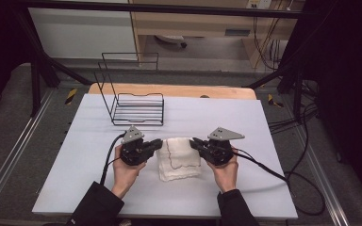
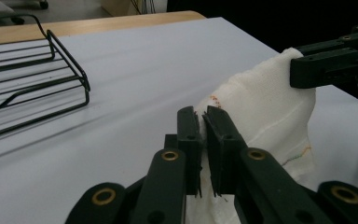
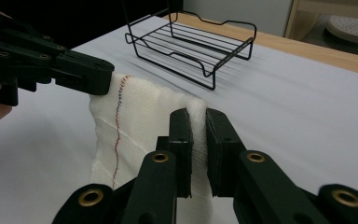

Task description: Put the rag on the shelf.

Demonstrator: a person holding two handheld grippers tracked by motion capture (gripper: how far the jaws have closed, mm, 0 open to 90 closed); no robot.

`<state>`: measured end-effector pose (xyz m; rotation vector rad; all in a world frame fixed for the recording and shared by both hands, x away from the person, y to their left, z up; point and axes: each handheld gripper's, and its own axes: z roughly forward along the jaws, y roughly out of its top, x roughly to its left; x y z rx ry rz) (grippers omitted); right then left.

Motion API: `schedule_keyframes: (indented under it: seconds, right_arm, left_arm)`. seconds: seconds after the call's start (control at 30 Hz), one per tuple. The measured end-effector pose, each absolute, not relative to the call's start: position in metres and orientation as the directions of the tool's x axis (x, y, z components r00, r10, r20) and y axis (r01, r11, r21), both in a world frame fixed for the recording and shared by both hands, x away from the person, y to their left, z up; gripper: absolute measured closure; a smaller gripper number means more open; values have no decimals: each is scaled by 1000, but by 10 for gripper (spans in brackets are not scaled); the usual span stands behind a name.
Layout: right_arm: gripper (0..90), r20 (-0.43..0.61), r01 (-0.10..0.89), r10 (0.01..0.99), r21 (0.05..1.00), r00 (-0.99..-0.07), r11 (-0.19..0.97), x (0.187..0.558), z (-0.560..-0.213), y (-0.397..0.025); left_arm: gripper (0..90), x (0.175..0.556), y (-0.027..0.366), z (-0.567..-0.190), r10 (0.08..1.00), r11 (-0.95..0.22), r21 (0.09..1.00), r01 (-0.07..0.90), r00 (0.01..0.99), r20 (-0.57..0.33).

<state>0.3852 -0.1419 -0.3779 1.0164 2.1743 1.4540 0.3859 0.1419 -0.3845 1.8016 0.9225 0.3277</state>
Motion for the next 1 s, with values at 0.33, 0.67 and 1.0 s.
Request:
schedule_keyframes:
  seconds: [0.33,0.67,1.0]
  right_arm:
    - [820,85,317,722,929,-687,192,383,-365,-140]
    - [820,64,253,723,955,-688,157,377,-353,-138]
    - [820,54,194,722,975,-690,112,371,-341,-134]
  left_arm:
    - [842,383,145,-369,725,-156,912,379,671,-155]
    - [841,378,148,-356,732,-123,941,315,669,-129]
    - [841,374,156,-343,735,-76,962,263,667,-125]
